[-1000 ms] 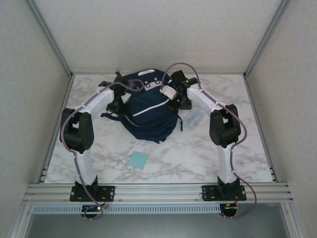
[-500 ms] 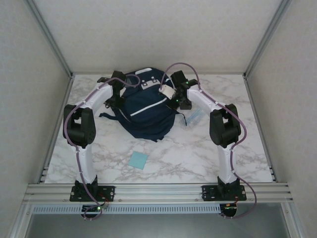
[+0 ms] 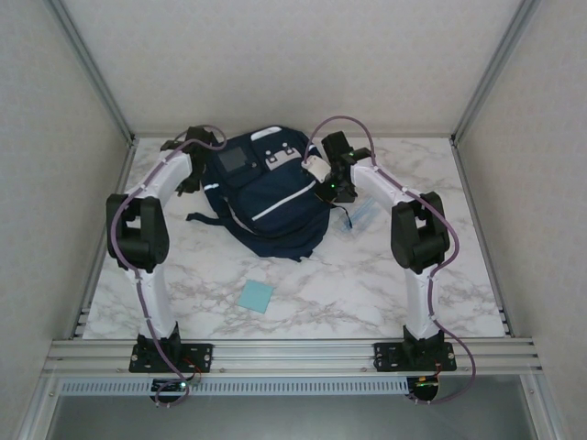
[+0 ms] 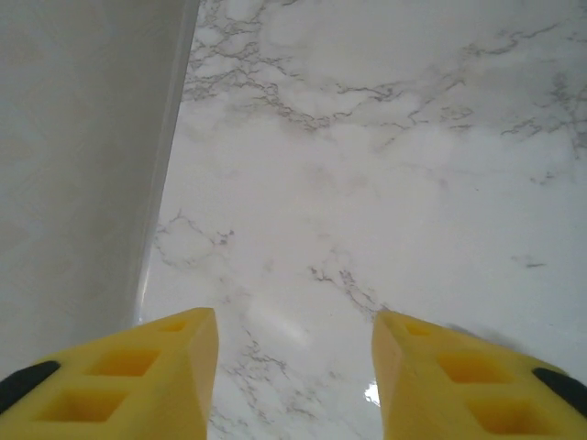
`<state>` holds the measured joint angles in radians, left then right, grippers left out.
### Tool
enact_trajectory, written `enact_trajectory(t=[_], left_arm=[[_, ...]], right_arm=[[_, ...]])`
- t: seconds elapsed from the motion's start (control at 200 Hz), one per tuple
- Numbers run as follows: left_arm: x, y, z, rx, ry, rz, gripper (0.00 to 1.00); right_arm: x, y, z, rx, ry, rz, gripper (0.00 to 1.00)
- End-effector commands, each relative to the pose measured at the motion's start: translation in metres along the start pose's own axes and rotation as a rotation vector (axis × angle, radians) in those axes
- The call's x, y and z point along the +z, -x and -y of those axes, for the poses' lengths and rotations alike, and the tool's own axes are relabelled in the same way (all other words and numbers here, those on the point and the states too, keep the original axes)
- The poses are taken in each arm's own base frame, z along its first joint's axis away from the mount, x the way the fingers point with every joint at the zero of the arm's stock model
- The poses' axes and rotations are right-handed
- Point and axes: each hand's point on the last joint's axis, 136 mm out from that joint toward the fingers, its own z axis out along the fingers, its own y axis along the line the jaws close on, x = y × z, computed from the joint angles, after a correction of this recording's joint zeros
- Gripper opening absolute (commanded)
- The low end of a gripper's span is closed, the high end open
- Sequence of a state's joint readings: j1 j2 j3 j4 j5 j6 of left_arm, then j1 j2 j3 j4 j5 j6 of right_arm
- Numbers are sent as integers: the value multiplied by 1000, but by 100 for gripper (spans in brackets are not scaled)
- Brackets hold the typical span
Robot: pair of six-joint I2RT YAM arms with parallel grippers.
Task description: Pack books, pencil case, and school supplies into a backpack
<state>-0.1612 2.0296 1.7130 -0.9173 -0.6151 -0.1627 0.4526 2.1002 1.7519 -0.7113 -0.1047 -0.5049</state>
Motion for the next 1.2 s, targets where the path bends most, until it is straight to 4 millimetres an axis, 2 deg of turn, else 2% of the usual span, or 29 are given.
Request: enact_trajectory(t=[0.0, 0.08, 0.115, 0.165, 0.205, 0.26, 0.4, 0.41, 0.425, 0.44, 0.691, 0.776, 0.831, 0.916, 1.041, 1.196], left_arm=[[-37, 2, -4, -117, -88, 34, 52], [-52, -8, 8, -158, -202, 17, 56], [-58, -14, 16, -177, -252, 4, 58], [-67, -23, 28, -200, -331, -13, 61], [-74, -30, 36, -219, -377, -27, 62], [-83, -39, 48, -233, -435, -43, 65], [-107, -55, 65, -248, -509, -49, 72], [-108, -55, 66, -246, -513, -48, 72], [-111, -57, 68, -246, -518, -48, 73], [-113, -58, 69, -246, -522, -48, 74], [-141, -87, 107, -234, -634, -93, 84], [-148, -92, 119, -198, -655, -86, 86], [-151, -94, 126, -164, -659, -78, 87], [-155, -95, 136, -114, -663, -67, 88], [-160, -94, 149, -39, -655, -37, 88], [-167, -95, 157, 41, -619, 17, 88]], right_arm=[[-19, 3, -7, 41, -9, 1, 0], [-25, 13, -11, 90, -1, 32, 0], [-27, 17, -13, 116, 8, 44, 6], [-30, 23, -16, 150, 24, 60, 25], [-33, 25, -18, 176, 30, 67, 34], [-37, 27, -17, 212, 24, 74, 56], [-58, 26, -13, 291, -22, 97, 81], [-60, 26, -13, 297, -26, 98, 85], [-62, 25, -12, 306, -32, 100, 96], [-66, 25, -11, 317, -40, 103, 98], [-124, 9, 1, 466, -196, 179, 99], [-137, -2, 18, 574, -302, 202, 99], [-139, -10, 24, 603, -342, 194, 99], [-132, -26, 36, 667, -409, 128, 99], [-101, -39, 51, 743, -381, 28, 99], [-64, -39, 78, 841, -400, -10, 99]])
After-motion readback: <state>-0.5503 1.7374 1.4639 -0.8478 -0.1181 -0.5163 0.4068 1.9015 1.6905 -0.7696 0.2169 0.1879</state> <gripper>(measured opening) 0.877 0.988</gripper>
